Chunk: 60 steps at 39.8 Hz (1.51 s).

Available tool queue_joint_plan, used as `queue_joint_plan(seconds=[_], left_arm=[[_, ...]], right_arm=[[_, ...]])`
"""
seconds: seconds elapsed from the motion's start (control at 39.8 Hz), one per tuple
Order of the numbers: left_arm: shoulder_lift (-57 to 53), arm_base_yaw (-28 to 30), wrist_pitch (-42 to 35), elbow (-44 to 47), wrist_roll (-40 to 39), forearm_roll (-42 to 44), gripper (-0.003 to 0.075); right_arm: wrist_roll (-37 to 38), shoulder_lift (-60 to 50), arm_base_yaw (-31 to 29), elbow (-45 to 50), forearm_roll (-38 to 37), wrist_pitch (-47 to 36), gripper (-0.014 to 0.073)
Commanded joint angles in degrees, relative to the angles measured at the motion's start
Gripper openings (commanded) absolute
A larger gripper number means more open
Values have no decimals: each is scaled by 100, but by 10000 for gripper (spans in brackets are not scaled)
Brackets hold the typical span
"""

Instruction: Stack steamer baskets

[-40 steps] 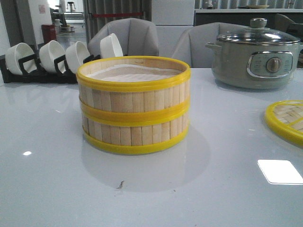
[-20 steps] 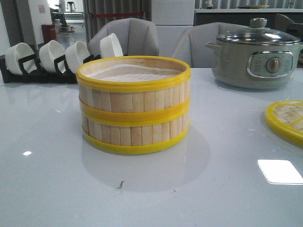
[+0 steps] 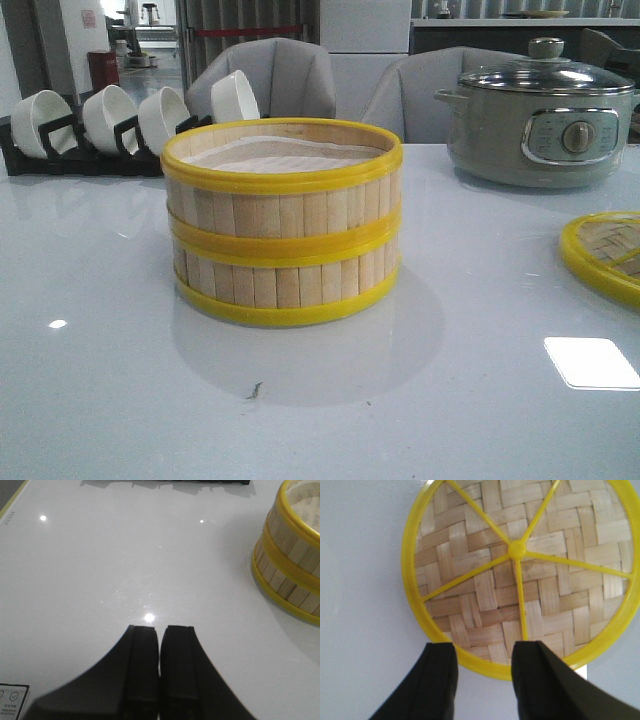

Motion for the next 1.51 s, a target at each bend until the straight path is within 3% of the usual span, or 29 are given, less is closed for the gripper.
queue_joint_plan(seconds=[0.0, 0.45, 1.48], left_arm=[[5, -34, -440, -162, -39, -8, 85], [5, -34, -440, -162, -39, -8, 85], [5, -34, -440, -162, -39, -8, 85]], right_arm=[[-18, 53, -35, -401, -80, -181, 392], [-18, 912, -35, -1247, -180, -165, 392], [-18, 1365, -35, -1293, -180, -247, 392]])
